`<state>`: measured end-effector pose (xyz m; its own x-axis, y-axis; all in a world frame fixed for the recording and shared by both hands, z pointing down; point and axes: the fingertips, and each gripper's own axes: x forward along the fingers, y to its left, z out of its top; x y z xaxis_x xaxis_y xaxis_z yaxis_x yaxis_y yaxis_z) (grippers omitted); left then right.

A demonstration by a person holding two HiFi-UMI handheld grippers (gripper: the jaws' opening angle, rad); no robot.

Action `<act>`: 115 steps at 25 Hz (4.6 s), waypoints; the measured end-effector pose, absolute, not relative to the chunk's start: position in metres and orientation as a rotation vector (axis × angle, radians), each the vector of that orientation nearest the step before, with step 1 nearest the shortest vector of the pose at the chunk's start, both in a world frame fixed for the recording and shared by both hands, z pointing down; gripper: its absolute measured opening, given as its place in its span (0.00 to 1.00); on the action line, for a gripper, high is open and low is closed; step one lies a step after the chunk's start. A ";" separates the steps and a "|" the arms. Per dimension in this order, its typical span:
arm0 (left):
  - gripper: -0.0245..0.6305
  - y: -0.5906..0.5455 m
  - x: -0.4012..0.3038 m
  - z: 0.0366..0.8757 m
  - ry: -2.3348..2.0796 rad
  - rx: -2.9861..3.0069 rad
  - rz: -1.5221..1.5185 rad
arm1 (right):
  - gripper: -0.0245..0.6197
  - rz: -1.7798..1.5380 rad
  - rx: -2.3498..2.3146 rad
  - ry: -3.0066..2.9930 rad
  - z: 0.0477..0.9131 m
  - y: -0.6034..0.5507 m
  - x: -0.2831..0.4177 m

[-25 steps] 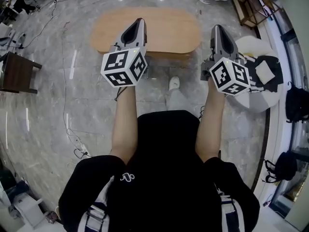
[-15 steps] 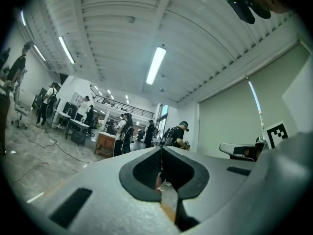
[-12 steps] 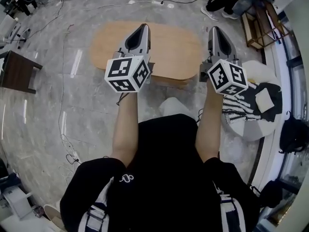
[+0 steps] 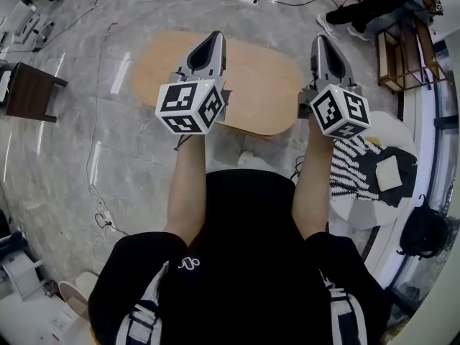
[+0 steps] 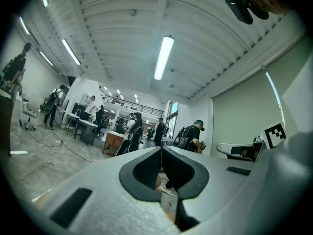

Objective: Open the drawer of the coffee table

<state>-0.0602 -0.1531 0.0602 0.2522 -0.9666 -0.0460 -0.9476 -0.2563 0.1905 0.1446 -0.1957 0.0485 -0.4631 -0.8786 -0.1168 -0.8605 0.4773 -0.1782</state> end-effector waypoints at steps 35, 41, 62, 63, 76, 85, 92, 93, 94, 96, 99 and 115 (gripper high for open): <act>0.05 -0.273 -0.083 0.129 -1.663 2.337 -0.015 | 0.06 -0.385 -1.661 2.497 0.121 -0.287 0.125; 0.05 -0.273 -0.088 0.157 -1.634 2.294 0.025 | 0.06 -0.462 -1.680 2.521 0.153 -0.285 0.116; 0.05 -0.245 -0.077 0.267 -1.500 2.179 0.204 | 0.06 -0.712 -1.788 2.537 0.257 -0.255 0.141; 0.05 -0.243 -0.076 0.272 -1.496 2.174 0.215 | 0.06 -0.720 -1.789 2.540 0.260 -0.253 0.142; 0.05 -0.210 -0.089 0.366 -1.461 2.074 0.384 | 0.06 -0.921 -1.816 2.607 0.347 -0.221 0.142; 0.05 -0.189 -0.108 0.429 -1.460 1.977 0.451 | 0.06 -1.049 -1.794 2.661 0.409 -0.200 0.133; 0.05 -0.158 -0.130 0.480 -1.441 1.884 0.528 | 0.06 -1.172 -1.776 2.718 0.462 -0.175 0.118; 0.05 -0.153 -0.134 0.488 -1.439 1.864 0.542 | 0.06 -1.192 -1.776 2.717 0.470 -0.172 0.118; 0.05 -0.148 -0.137 0.497 -1.437 1.844 0.557 | 0.06 -1.211 -1.776 2.717 0.478 -0.169 0.118; 0.05 -0.139 -0.142 0.514 -1.427 1.813 0.588 | 0.06 -1.248 -1.770 2.724 0.494 -0.163 0.116; 0.05 -0.124 -0.143 0.541 -1.392 1.773 0.626 | 0.06 -1.304 -1.753 2.744 0.519 -0.152 0.111; 0.06 -0.078 -0.157 0.661 -1.297 1.664 0.784 | 0.06 -1.534 -1.731 2.832 0.637 -0.091 0.108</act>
<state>-0.1573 -0.0776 0.6607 0.2614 -0.4235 0.8674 -0.9648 -0.0878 0.2478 0.1085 -0.0911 0.6374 -0.4514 -0.4788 0.7530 -0.8923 0.2519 -0.3747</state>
